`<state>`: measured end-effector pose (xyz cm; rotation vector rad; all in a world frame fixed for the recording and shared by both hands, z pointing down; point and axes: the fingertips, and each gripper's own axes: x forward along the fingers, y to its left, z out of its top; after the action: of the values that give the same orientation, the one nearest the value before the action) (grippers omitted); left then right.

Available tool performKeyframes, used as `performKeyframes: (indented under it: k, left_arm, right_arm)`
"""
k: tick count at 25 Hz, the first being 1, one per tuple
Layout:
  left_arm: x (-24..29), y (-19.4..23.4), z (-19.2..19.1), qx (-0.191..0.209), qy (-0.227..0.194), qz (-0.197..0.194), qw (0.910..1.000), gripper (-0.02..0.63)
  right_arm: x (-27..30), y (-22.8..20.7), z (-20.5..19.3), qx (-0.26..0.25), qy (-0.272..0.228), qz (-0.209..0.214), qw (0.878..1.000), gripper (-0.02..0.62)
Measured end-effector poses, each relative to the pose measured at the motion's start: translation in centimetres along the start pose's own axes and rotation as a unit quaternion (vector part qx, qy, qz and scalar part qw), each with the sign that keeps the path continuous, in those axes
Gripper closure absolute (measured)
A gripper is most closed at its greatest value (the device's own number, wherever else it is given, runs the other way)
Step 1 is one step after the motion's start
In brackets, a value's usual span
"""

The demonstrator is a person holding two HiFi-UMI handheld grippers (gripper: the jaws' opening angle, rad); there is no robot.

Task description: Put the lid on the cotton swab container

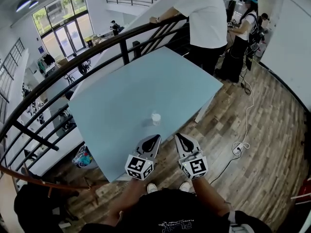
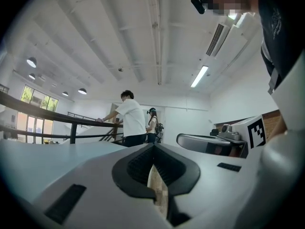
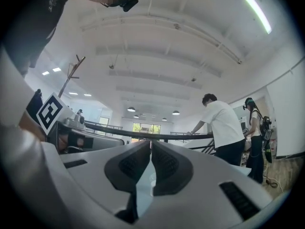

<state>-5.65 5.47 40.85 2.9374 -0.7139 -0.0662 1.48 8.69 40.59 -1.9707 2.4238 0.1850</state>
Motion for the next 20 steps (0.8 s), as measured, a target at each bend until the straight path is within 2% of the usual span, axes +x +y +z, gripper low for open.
performKeyframes:
  k: [7, 12, 17, 20]
  left_arm:
    - [-2.3, 3.6, -0.4, 0.004, 0.003, 0.013, 0.9999, 0.594]
    - [-3.0, 4.3, -0.7, -0.004, 0.001, 0.020, 0.9998, 0.594]
    - [-2.3, 5.5, -0.8, -0.009, -0.001, 0.031, 0.9995, 0.594]
    - [-1.4, 6.4, -1.1, -0.011, 0.004, 0.042, 0.9990, 0.594]
  right_arm:
    - [1.3, 1.7, -0.2, 0.004, 0.003, -0.022, 1.000, 0.574]
    - [1.5, 2.1, 0.4, -0.007, 0.003, -0.040, 0.999, 0.574]
    - [2.6, 1.9, 0.2, -0.015, 0.005, -0.030, 0.999, 0.574]
    - [3.4, 0.5, -0.5, -0.015, 0.013, -0.022, 1.000, 0.574]
